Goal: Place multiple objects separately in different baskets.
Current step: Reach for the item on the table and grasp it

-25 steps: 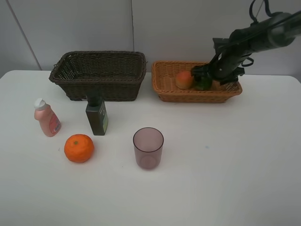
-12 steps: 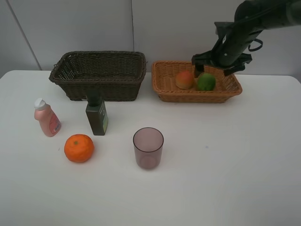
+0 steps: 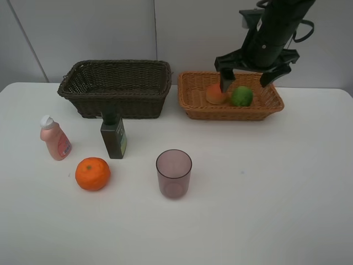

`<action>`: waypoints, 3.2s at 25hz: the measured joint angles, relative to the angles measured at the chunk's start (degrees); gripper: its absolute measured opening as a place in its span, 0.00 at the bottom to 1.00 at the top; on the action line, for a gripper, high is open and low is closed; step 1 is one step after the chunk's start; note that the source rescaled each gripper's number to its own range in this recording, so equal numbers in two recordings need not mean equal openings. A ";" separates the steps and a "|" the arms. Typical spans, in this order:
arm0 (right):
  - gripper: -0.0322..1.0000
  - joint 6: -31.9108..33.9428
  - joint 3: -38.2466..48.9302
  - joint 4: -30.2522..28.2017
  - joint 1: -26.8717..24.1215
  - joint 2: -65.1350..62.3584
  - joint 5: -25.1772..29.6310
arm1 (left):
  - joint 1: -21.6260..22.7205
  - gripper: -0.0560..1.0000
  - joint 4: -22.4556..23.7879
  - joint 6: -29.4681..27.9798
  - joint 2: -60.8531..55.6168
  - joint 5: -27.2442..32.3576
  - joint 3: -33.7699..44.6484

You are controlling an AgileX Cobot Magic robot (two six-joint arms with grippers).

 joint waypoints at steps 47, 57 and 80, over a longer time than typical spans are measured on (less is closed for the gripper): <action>0.97 0.06 13.17 1.66 14.65 -15.49 8.35 | 0.00 1.00 0.00 0.00 0.00 0.00 0.00; 0.97 0.22 25.99 3.10 0.80 -32.31 7.29 | 0.00 1.00 0.00 0.00 0.00 0.00 0.00; 0.97 -6.07 38.44 5.07 -8.03 -92.91 11.54 | 0.00 1.00 0.00 0.00 0.00 0.00 0.00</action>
